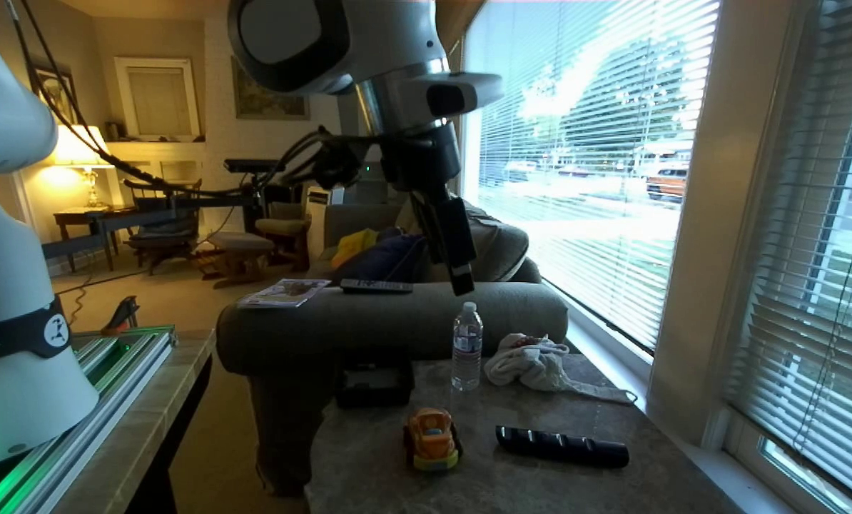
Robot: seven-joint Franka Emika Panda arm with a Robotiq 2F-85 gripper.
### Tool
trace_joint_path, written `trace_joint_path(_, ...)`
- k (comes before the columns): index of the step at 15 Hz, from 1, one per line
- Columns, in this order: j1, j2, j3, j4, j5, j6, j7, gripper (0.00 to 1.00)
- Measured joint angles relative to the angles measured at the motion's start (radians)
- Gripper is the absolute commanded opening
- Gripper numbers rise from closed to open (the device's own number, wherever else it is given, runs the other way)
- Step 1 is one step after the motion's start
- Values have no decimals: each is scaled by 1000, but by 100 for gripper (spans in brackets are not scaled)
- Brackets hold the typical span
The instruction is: Put the orange car in the black box.
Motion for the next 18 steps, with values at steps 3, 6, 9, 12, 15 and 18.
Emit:
trace_joint_path(3, 35, 75, -2, 5, 169, 88, -123, 100)
trace_joint_path(6, 70, 141, 8, 37, 358, 104, -222, 100)
trace_joint_path(9, 79, 199, 32, 75, 488, 79, -297, 100)
trace_joint_path(12, 78, 247, 44, 108, 514, -7, -343, 100)
trace_joint_path(15, 77, 253, 43, 112, 514, -11, -343, 100)
trace_joint_path(18, 77, 253, 42, 112, 514, -10, -343, 100)
